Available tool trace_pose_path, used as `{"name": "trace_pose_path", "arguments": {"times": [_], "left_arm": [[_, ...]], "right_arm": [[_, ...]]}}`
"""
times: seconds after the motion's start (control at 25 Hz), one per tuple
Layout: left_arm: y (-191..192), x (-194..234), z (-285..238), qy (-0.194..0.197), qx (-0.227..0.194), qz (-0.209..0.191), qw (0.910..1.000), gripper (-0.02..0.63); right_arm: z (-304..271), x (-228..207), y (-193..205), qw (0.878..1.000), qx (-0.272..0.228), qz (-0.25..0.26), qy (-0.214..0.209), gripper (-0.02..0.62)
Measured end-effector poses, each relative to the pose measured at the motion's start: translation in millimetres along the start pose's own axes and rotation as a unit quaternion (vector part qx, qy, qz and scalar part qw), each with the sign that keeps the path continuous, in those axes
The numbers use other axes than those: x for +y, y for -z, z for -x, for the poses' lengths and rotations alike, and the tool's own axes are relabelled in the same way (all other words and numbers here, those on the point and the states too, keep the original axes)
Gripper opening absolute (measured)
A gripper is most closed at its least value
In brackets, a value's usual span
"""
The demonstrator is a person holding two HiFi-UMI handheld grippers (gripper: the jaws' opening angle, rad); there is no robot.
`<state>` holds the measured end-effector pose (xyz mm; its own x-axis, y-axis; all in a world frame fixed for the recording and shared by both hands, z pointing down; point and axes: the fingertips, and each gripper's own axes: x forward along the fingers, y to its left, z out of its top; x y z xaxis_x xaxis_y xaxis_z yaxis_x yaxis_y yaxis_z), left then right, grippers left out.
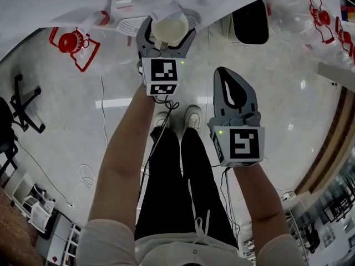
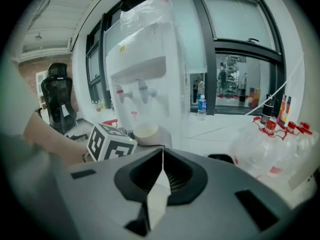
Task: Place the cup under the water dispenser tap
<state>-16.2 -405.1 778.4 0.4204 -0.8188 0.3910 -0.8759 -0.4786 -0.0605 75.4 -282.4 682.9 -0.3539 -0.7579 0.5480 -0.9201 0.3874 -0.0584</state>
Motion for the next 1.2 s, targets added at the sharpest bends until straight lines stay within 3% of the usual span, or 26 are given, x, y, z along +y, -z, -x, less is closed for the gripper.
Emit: {"name": "trace_pose_path", "arguments": {"times": [0.28,0.44,0.76,0.8,0.84,0.88,0.92,1.2], "left_arm": [[-14.7,-8.0,16.5,-0.001,-0.022,0.016,0.9996,0.466],[-37.6,-4.0,42.0,-0.031,-0.054,0.007,0.998,0.466],[-73.7,-15.5,119.9,-0.028,-0.038,0.039,0.9981,0.462],[-79.3,-16.1,133.6,-0.034,-0.037,0.049,0.9975,0.437],[-88.1,-13.3,148.8,-0.051,-0.043,0.062,0.9959,0.325],[-98.9,-8.7,164.5,-0.073,-0.053,0.075,0.9931,0.095],[-108.5,-5.3,178.8,-0.087,-0.061,0.085,0.9906,0.026],[-158.5,-9.7,242.7,-0.025,-0.039,0.125,0.9911,0.019]], "right_arm": [[8.7,0.3,2.3,1.0,0.003,-0.001,0.002,0.029],[17.5,6.2,-9.4,1.0,-0.012,0.007,0.001,0.029],[50.5,11.2,-28.5,1.0,-0.009,-0.003,0.009,0.029],[55.2,13.8,-33.9,1.0,-0.012,-0.004,0.008,0.029],[60.4,16.7,-38.3,1.0,-0.013,-0.006,0.007,0.029],[66.1,19.8,-42.4,1.0,-0.013,-0.01,0.007,0.029],[71.9,23.2,-48.1,1.0,-0.015,-0.014,0.006,0.029],[114.1,55.0,-113.0,0.998,-0.053,-0.02,-0.01,0.029]]}}
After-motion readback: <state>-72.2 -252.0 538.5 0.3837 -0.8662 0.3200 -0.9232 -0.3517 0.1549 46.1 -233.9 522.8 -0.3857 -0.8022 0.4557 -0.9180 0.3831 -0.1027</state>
